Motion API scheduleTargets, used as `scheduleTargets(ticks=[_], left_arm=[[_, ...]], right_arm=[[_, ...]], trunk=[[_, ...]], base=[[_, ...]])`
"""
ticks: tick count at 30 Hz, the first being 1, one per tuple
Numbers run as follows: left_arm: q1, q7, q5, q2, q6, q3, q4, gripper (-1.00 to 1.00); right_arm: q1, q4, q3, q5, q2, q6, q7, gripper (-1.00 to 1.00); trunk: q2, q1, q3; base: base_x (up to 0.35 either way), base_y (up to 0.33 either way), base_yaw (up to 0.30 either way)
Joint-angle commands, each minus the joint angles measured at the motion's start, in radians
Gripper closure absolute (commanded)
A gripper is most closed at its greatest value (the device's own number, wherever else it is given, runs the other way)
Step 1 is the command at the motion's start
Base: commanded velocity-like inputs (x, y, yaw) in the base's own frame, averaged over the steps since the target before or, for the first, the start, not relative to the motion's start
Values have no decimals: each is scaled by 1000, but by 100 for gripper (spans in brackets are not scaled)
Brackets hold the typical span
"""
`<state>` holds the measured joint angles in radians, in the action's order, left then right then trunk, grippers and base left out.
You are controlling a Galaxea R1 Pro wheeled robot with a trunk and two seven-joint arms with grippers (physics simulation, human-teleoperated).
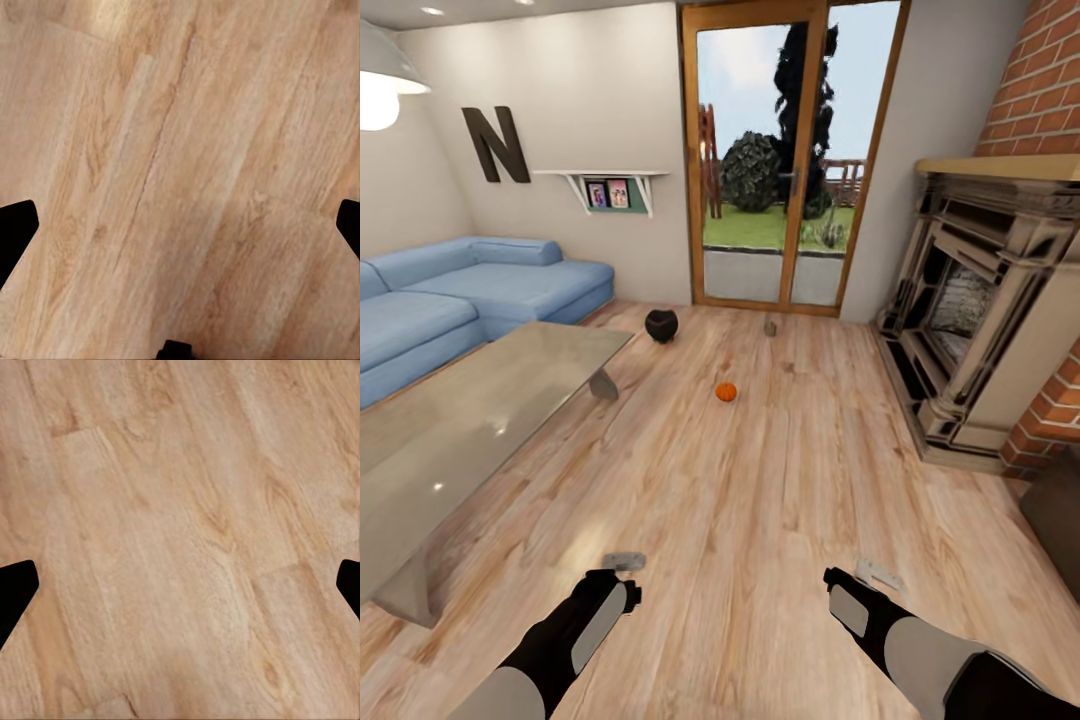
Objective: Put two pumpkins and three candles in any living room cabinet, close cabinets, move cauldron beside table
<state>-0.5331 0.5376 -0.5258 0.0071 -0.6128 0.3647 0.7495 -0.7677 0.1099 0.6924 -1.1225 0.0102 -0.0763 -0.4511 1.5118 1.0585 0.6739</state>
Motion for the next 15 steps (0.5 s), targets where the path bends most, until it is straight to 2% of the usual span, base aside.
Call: scheduleTargets(ticks=[1,4,8,11,15], left_arm=[[-1,9,-6,1,-2,4,1,-100],[-1,8,-1,0,0,4,1,-100],[-1,7,-1,-6,17,6,1,-100],[-1,7,-7,-9,87,5,-16,-100],[-1,-19,-12,-13,175,3,-132,-100]], right_arm=[[0,1,7,-10,0,-5,16,-100],[4,-15,7,-10,0,-5,79,-100],[7,-38,7,-8,0,-7,99,-100],[7,-42,7,-9,0,-8,101,-100],[7,-42,7,-8,0,-9,101,-100]], trunk=[[0,1,1],[0,1,1],[0,1,1],[0,1,1],[0,1,1]], base=[[329,0,0],[329,0,0],[329,0,0],[329,0,0],[329,-8,0]])
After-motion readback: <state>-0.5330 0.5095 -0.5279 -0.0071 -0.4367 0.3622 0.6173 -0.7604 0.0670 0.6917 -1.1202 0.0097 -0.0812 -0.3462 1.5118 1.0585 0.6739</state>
